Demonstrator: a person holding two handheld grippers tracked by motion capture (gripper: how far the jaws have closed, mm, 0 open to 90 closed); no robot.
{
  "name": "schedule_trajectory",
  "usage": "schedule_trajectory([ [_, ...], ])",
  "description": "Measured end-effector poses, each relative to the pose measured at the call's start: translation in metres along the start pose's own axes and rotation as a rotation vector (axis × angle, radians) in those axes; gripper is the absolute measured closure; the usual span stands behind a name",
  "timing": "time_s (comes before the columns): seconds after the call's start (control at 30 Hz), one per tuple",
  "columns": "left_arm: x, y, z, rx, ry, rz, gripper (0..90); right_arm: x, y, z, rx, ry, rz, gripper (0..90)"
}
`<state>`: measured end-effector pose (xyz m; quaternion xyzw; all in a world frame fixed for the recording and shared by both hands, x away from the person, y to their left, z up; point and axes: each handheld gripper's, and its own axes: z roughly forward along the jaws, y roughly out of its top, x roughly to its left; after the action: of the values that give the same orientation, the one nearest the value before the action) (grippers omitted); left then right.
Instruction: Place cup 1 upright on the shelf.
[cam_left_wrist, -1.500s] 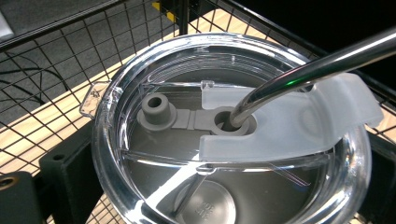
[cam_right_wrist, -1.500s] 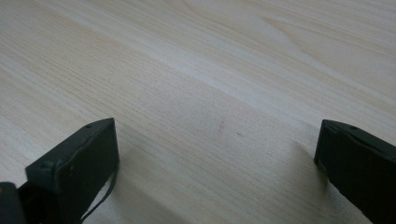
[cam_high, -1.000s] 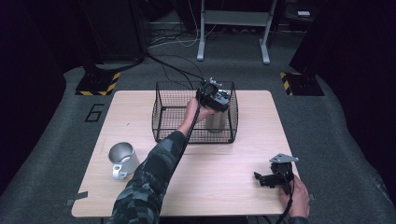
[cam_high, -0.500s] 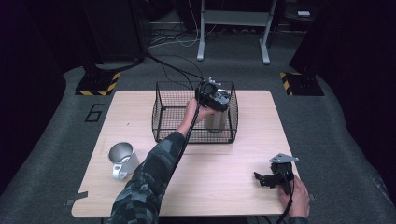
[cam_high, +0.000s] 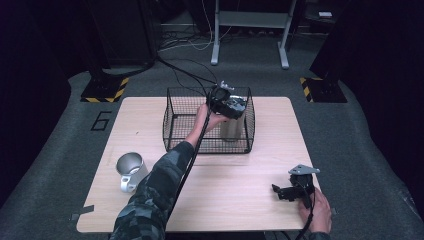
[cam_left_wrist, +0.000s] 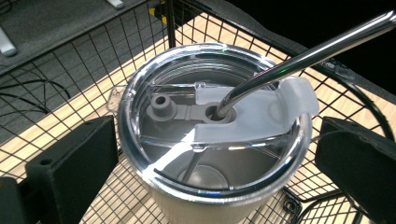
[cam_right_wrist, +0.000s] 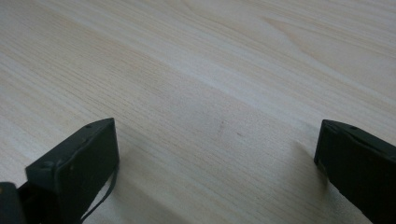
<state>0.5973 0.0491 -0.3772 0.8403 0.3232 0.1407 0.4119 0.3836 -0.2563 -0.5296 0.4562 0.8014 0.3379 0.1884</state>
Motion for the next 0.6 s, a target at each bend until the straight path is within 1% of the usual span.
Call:
schedule_trajectory([
  [0.1, -0.001, 0.001, -0.008, -0.01, 0.003, -0.007, 0.0, 0.0, 0.0, 0.0, 0.0, 0.0, 0.0, 0.0],
  [0.13, -0.001, 0.001, -0.008, -0.01, 0.003, -0.007, 0.0, 0.0, 0.0, 0.0, 0.0, 0.0, 0.0, 0.0],
  [0.17, -0.001, 0.001, -0.013, -0.02, 0.011, -0.003, 0.0, 0.0, 0.0, 0.0, 0.0, 0.0, 0.0, 0.0],
  [0.2, -0.001, 0.001, -0.013, -0.02, 0.011, -0.003, 0.0, 0.0, 0.0, 0.0, 0.0, 0.0, 0.0, 0.0],
  [0.3, -0.003, 0.0, -0.023, -0.024, 0.018, 0.015, 0.0, 0.0, 0.0, 0.0, -0.002, -0.003, 0.0, 0.0],
  [0.33, -0.004, 0.0, -0.026, -0.026, 0.019, 0.017, 0.0, 0.0, 0.0, 0.0, -0.007, -0.006, 0.001, 0.0],
  [0.37, -0.005, 0.0, -0.029, -0.029, 0.018, 0.016, 0.0, 0.001, 0.0, 0.0, -0.001, -0.004, 0.005, 0.0],
  [0.4, -0.006, -0.001, -0.035, -0.043, 0.025, 0.014, 0.0, 0.0, 0.0, 0.0, -0.003, -0.004, 0.003, 0.0],
  [0.43, -0.006, -0.001, -0.035, -0.043, 0.025, 0.014, 0.0, 0.0, 0.0, 0.0, -0.003, -0.004, 0.003, 0.0],
  [0.57, -0.008, -0.004, -0.051, -0.042, 0.028, 0.038, 0.0, 0.0, 0.0, 0.0, -0.003, -0.004, 0.004, 0.0],
  [0.6, -0.008, -0.004, -0.051, -0.042, 0.028, 0.038, 0.0, 0.0, 0.0, 0.0, -0.003, -0.004, 0.004, 0.0],
])
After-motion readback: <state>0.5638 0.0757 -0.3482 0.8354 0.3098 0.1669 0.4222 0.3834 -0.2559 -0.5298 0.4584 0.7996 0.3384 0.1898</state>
